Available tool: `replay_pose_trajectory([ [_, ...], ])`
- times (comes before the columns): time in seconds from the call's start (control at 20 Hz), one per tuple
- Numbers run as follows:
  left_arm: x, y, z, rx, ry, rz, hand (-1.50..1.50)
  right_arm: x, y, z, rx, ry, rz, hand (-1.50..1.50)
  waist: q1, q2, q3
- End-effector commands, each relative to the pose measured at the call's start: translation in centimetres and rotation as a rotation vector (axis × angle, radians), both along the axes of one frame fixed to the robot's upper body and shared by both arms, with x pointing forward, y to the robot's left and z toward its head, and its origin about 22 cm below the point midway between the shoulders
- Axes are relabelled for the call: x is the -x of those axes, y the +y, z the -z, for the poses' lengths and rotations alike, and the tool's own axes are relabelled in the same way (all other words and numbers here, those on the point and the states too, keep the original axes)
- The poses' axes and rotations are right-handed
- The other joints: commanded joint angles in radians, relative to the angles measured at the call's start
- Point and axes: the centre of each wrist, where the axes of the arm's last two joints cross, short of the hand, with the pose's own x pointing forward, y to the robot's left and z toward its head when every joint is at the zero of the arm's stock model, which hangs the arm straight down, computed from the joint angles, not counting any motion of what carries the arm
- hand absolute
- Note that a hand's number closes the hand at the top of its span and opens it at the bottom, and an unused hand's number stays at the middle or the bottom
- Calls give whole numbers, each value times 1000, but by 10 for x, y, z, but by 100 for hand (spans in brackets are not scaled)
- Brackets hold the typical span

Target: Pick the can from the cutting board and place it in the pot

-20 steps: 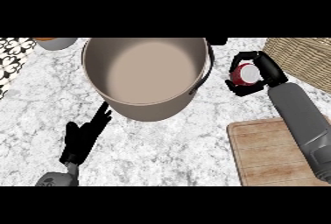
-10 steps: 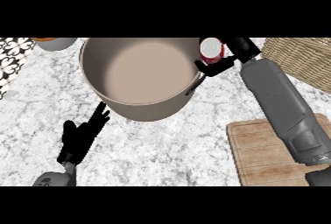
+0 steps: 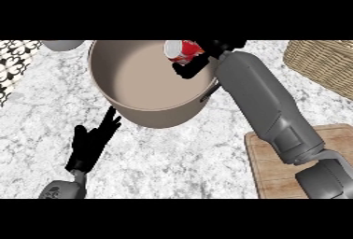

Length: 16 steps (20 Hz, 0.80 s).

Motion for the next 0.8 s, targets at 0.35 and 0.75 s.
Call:
replay_pose_trajectory([
  [0.35,-1,-26,-1,14,-43,46,0,9,59,12,501,-155,105,150,28,12,-2],
  [0.75,-14,-37,-14,13,-73,108,0,6,46,29,710,259,238,-150,73,19,-2],
])
